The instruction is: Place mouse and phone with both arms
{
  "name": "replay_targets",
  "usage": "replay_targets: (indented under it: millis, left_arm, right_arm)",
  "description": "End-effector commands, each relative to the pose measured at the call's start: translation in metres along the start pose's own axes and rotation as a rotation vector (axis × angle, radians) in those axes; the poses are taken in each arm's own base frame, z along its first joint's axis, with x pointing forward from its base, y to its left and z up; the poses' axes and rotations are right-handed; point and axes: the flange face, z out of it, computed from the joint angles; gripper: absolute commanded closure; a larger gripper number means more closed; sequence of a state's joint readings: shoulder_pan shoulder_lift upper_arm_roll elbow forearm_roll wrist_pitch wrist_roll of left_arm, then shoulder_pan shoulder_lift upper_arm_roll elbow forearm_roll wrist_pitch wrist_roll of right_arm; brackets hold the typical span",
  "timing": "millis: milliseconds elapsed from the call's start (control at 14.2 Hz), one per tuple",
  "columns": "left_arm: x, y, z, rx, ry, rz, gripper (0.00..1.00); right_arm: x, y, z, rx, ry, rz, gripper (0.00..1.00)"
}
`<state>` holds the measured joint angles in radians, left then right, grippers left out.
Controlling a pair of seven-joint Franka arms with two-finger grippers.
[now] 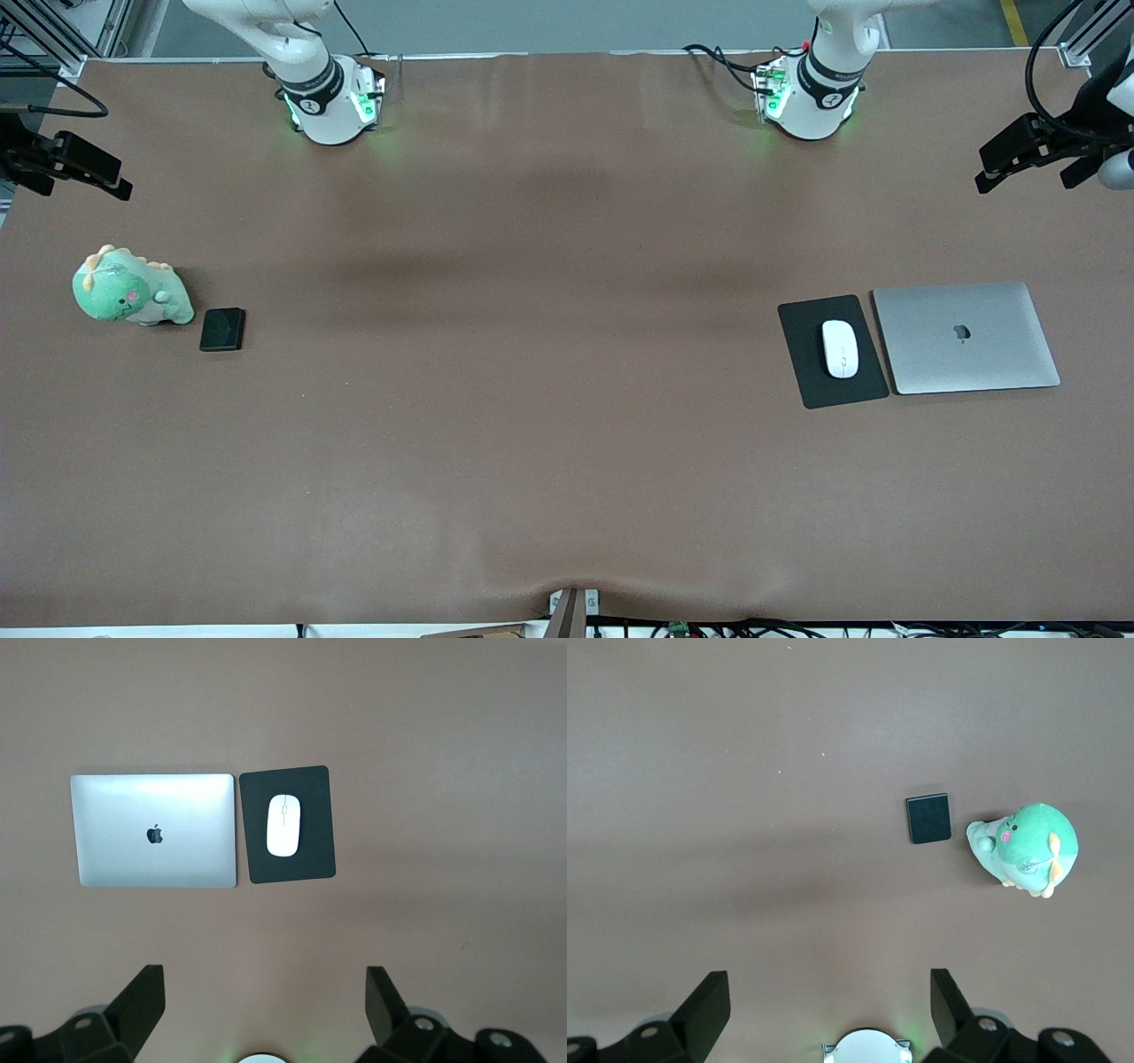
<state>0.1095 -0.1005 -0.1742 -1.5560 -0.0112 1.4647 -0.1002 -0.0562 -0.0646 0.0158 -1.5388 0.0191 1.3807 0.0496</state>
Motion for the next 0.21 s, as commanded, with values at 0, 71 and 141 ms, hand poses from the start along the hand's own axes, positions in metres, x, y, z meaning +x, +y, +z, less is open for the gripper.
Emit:
replay_targets:
  millis: [0, 71, 141]
  left_arm:
    - [0.0025, 0.0000, -0.0056, -0.011, 0.005, -0.011, 0.00]
    - [0.0023, 0.0000, -0.0054, -0.010, 0.004, -0.009, 0.00]
    - [0.0018, -0.0001, -0.0050, -0.010, -0.001, -0.009, 0.00]
  right_arm:
    - [-0.0110, 0.0000, -0.0054, -0.017, 0.004, 0.018, 0.00]
    - [-0.0107, 0.0002, -0.0057, -0.019, 0.007, 0.018, 0.00]
    - [-0.0099, -0.0008, -0.0060, -0.017, 0.010, 0.016, 0.00]
